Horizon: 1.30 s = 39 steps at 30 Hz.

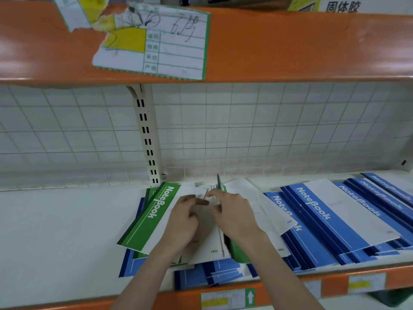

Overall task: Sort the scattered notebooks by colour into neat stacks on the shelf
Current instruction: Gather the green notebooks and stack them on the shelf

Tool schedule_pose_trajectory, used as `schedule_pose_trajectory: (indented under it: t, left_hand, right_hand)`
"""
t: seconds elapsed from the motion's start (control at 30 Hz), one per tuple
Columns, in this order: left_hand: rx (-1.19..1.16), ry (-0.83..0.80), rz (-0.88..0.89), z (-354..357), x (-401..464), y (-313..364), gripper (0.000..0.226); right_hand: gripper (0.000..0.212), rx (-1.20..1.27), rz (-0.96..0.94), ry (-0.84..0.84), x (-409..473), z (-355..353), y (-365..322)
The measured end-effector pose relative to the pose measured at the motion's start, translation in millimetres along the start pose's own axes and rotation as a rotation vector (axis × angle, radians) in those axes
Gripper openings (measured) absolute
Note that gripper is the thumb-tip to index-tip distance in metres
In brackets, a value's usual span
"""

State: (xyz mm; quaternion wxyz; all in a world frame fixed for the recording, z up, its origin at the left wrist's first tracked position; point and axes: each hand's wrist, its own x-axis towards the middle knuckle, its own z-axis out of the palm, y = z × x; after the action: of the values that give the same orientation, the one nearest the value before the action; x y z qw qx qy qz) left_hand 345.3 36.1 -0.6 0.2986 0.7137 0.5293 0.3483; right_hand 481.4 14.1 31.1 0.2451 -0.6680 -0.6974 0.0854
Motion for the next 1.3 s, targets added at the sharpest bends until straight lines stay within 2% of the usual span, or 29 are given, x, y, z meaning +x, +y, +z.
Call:
schedule_pose_trajectory:
  t: [0.07,0.13,0.2,0.27,0.37,0.53,0.63,0.73,0.83,0.87,0.9,1.0,1.07,1.17,1.23,1.3]
  left_hand:
    - [0.062,0.057,-0.004,-8.3,1.6,-6.8,0.049]
    - [0.259,0.083,-0.043,-16.1,3.5,-17.3,0.042]
    - [0.486,0.04,-0.162,-20.7,3.8,-26.4,0.042]
    - [0.597,-0.006,-0.285,-22.8,4.2,-32.0,0.054]
    - [0.669,0.003,-0.377,-24.1,6.4,-34.2,0.08]
    - [0.745,0.056,-0.375,-19.1,3.5,-23.0,0.098]
    - [0.759,0.017,-0.39,-15.2,4.1,-9.3,0.104]
    - [0.567,-0.026,-0.374,-12.3,7.9,-0.8,0.083]
    - [0.321,0.051,-0.293,-14.3,13.6,1.8,0.034]
    - [0.185,0.089,-0.306,-15.7,15.3,0.4,0.025]
    - [0.015,0.092,-0.338,-17.1,17.0,-0.5,0.023]
    - [-0.531,-0.025,-0.503,-20.6,15.1,-2.7,0.05]
    - [-0.546,-0.081,-0.484,-21.7,14.5,-1.0,0.056]
    - [-0.45,-0.055,-0.421,-18.4,17.4,-2.4,0.037]
    - [-0.532,-0.045,-0.434,-15.9,16.4,-4.0,0.041]
    - [-0.631,-0.002,-0.419,-15.9,13.9,-6.4,0.043]
  right_hand:
    - [0.029,0.085,0.051,0.009,2.7,-4.4,7.7]
    - [0.025,0.126,0.076,0.02,5.0,-5.4,12.1]
    - [0.025,0.124,0.078,0.012,4.5,-4.7,10.9]
    - [0.028,0.115,0.07,0.009,3.8,-3.3,6.7]
    - [0.03,0.128,0.049,0.018,5.8,-2.8,0.5]
    - [0.033,0.158,0.027,0.037,10.6,-3.9,-16.6]
    - [0.034,0.154,0.007,0.063,11.9,-2.9,-28.1]
    - [0.032,0.134,-0.025,0.059,12.4,1.4,-39.6]
    - [0.029,0.038,-0.055,0.007,10.5,9.3,-47.5]
    - [0.031,0.006,-0.071,0.0,9.0,12.7,-49.0]
    - [0.037,-0.021,-0.086,-0.002,7.2,15.4,-50.3]
    - [0.054,-0.102,-0.126,-0.033,3.3,18.5,-48.9]
    - [0.053,-0.123,-0.139,-0.08,1.9,16.7,-44.7]
    - [0.045,0.008,-0.089,-0.124,4.6,8.7,-33.9]
    - [0.045,0.162,0.007,-0.082,6.9,-0.7,-23.3]
    - [0.044,0.176,0.09,0.02,8.6,-7.7,-8.5]
